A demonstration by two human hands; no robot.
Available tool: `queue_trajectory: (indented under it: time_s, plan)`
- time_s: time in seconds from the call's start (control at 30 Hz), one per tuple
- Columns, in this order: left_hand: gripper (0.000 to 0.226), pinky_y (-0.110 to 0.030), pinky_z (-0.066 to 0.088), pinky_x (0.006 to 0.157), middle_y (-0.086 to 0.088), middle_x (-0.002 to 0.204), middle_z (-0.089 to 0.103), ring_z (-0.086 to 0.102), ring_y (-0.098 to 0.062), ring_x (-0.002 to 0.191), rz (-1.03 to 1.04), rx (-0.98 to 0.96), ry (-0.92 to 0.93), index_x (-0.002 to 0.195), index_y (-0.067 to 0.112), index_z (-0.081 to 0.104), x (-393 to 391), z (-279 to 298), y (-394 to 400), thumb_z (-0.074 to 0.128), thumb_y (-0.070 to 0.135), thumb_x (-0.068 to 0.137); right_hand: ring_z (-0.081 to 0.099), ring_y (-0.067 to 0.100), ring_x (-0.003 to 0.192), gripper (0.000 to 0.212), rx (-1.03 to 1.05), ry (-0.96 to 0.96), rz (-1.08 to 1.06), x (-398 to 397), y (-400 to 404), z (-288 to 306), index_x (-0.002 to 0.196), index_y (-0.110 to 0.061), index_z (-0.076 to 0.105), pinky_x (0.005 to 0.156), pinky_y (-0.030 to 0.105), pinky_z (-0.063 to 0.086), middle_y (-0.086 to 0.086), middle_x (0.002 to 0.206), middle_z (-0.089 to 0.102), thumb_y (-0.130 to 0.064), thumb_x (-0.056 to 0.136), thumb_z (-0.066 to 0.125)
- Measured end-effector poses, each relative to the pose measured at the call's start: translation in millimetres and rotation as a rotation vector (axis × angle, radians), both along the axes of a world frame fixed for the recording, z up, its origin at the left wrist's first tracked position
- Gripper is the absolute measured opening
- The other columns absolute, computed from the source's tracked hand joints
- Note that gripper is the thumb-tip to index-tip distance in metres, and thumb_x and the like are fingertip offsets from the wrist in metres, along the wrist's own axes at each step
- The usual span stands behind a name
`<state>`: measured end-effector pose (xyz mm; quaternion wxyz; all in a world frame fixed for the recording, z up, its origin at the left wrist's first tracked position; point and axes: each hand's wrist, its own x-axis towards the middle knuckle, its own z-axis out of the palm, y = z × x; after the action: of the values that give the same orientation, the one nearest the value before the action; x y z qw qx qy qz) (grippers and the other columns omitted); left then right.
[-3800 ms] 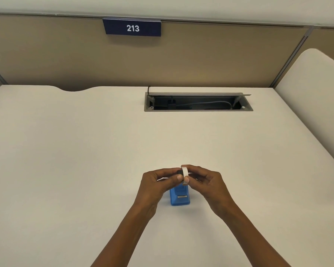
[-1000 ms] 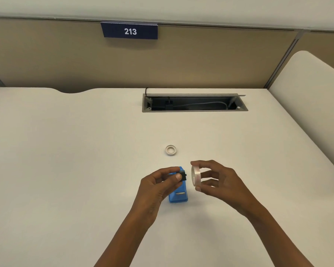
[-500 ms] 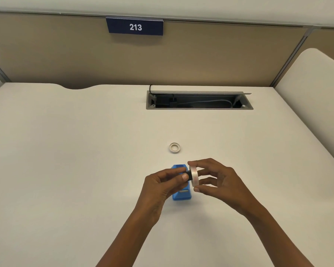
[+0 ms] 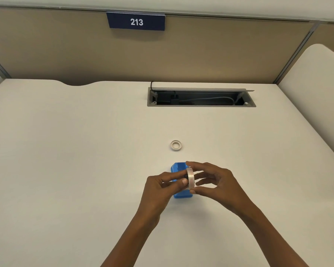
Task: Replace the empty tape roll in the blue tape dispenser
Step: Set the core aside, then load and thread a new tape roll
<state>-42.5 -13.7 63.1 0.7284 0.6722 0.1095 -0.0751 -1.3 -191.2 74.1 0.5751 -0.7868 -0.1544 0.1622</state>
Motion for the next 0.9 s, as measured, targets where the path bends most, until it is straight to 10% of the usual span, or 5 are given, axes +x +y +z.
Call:
queue_trajectory:
  time_s: [0.63,0.9]
  plan:
    - [0.026,-0.028,0.052,0.084,0.003,0.093,0.075,0.070,-0.010,0.086,0.082,0.057,0.027,0.096,0.028,0.072,13.7,-23.5,4.8,0.076,0.019,0.073,0.067,0.010,0.091,0.051,-0.056,-0.067,-0.018,21.5,8.6,-19.3,0.112,-0.020,0.067,0.080,0.026,0.058,-0.005,0.112,0.065,-0.006,0.066,0.082]
    - [0.043,0.003,0.040,0.061,0.018,0.102,0.059,0.057,0.010,0.086,0.102,0.346,-0.078,0.103,0.042,0.057,19.9,-40.2,15.9,0.075,0.016,0.074,0.058,-0.001,0.095,0.046,-0.231,-0.098,-0.070,41.0,17.2,-31.8,0.106,-0.036,0.062,0.070,0.013,0.040,-0.018,0.107,0.067,-0.025,0.067,0.082]
